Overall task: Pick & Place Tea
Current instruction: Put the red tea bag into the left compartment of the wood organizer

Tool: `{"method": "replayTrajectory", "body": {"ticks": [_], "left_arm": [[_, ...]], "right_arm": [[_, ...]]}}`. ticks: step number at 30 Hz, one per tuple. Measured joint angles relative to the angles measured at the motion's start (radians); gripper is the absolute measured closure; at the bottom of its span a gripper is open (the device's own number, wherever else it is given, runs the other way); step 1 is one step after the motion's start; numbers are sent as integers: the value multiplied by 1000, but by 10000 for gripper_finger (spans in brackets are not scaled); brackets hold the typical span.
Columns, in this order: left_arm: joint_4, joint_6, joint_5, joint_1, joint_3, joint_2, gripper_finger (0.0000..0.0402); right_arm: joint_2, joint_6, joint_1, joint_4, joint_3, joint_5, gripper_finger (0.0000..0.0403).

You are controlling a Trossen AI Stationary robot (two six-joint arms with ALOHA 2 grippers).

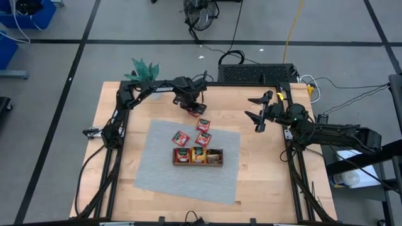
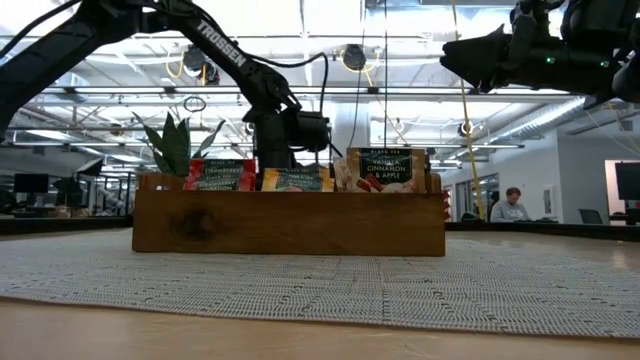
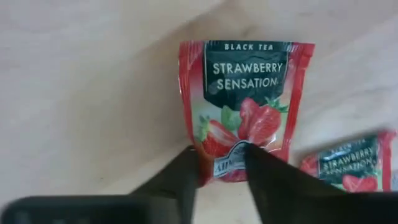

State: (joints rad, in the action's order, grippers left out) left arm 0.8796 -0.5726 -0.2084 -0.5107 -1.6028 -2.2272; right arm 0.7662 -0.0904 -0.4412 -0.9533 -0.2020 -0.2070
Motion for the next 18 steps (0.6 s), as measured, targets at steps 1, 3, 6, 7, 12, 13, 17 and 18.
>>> {"method": "replayTrajectory", "body": {"ticks": [1,3,6,7,12,13,17,18], "left_arm": [[-3,12,-6,0,1,0,288],[-17,38,-25,-1,2,-2,333],[-46,92,-55,0,4,-2,385],[-64,111,-68,0,4,-3,388],[-108,192,-86,9,6,12,394],[-108,200,-84,11,7,23,394],[-90,250,78,53,15,101,396],[-82,261,139,69,15,133,396]], "right_arm": [[0,0,0,0,0,0,149],[0,0,0,0,0,0,149],[0,0,0,4,0,0,149],[0,0,0,6,0,0,149],[0,0,0,13,0,0,149],[0,0,0,16,0,0,149],[0,0,0,26,0,0,149],[0,0,0,29,0,0,149]]}}
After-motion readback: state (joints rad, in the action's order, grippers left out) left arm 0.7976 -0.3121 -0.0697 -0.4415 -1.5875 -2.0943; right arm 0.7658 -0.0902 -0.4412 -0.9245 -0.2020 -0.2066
